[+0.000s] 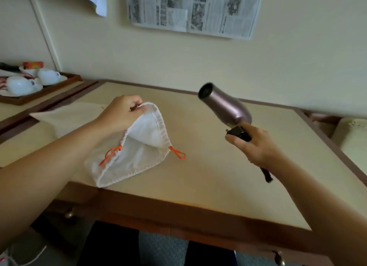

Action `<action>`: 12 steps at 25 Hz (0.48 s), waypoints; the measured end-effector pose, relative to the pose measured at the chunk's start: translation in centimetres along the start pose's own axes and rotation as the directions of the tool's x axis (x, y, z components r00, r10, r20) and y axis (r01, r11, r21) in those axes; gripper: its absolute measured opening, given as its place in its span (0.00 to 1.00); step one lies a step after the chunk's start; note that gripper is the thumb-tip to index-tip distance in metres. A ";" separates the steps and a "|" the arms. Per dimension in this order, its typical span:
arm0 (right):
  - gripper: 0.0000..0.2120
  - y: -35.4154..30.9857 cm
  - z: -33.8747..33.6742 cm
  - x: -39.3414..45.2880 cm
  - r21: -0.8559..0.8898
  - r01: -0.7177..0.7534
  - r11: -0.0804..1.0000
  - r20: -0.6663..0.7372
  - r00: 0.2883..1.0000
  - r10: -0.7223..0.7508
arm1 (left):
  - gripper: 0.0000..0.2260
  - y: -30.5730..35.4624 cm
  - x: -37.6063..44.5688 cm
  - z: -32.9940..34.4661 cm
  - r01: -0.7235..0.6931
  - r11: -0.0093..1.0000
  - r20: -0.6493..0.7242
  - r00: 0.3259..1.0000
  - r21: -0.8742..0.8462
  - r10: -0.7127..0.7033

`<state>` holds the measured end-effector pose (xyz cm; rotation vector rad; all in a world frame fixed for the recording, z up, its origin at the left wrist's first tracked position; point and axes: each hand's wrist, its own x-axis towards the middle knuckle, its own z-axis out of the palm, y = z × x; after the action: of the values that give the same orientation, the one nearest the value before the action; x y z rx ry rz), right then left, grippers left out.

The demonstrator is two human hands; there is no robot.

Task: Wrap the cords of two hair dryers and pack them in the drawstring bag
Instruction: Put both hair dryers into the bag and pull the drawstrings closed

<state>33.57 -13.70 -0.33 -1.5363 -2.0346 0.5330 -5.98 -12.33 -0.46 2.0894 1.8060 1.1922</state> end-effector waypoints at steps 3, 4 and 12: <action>0.11 -7.2 0.3 -2.9 0.532 0.159 0.831 0.101 0.963 -0.249 | 0.19 -0.2 1.4 -2.3 0.057 0.996 0.091 0.995 -0.073 -0.050; 0.10 -8.9 1.0 -3.6 0.596 0.206 0.776 0.145 0.923 -0.356 | 0.18 -0.7 2.0 -3.4 0.068 0.996 0.122 0.991 -0.066 -0.059; 0.04 -14.6 13.8 -2.1 0.480 0.164 0.862 0.377 0.849 -0.371 | 0.14 1.3 1.4 -11.9 0.215 0.958 0.312 0.939 -0.192 -0.148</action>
<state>14.39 -19.70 -2.72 -0.8822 -2.2207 1.2321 -12.46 -15.99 8.97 1.8169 1.6068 0.9293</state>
